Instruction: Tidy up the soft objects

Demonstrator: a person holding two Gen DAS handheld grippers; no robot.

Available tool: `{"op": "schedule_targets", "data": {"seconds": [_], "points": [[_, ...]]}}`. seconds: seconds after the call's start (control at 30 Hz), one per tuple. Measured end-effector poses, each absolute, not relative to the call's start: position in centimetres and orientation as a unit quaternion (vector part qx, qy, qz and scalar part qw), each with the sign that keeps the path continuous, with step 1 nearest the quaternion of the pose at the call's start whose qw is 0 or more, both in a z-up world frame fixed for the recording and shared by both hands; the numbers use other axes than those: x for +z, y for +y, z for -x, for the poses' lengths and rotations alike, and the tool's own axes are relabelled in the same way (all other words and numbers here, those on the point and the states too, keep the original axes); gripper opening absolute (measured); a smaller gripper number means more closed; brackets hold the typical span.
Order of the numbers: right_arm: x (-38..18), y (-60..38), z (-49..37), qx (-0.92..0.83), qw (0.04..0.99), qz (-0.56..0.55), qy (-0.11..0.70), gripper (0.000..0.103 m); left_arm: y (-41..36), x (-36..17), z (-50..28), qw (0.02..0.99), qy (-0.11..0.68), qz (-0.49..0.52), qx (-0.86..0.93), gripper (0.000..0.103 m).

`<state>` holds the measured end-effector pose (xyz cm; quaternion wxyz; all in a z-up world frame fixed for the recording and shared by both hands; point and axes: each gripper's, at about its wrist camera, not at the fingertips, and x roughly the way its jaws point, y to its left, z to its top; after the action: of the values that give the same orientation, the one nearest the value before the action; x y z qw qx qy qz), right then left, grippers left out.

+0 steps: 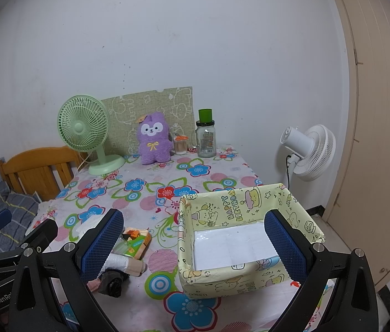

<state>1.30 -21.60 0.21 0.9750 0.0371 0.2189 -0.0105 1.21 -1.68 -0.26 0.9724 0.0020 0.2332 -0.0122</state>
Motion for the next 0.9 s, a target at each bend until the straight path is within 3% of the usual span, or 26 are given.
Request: {"op": "schedule_targets", "data": {"seconds": [0.9], "points": [[-1.6, -18.1, -4.6, 0.018, 0.968, -0.026, 0.248, 0.103, 0.4, -2.9, -4.7, 0.963, 0.269, 0.0, -0.007, 0.097]]}}
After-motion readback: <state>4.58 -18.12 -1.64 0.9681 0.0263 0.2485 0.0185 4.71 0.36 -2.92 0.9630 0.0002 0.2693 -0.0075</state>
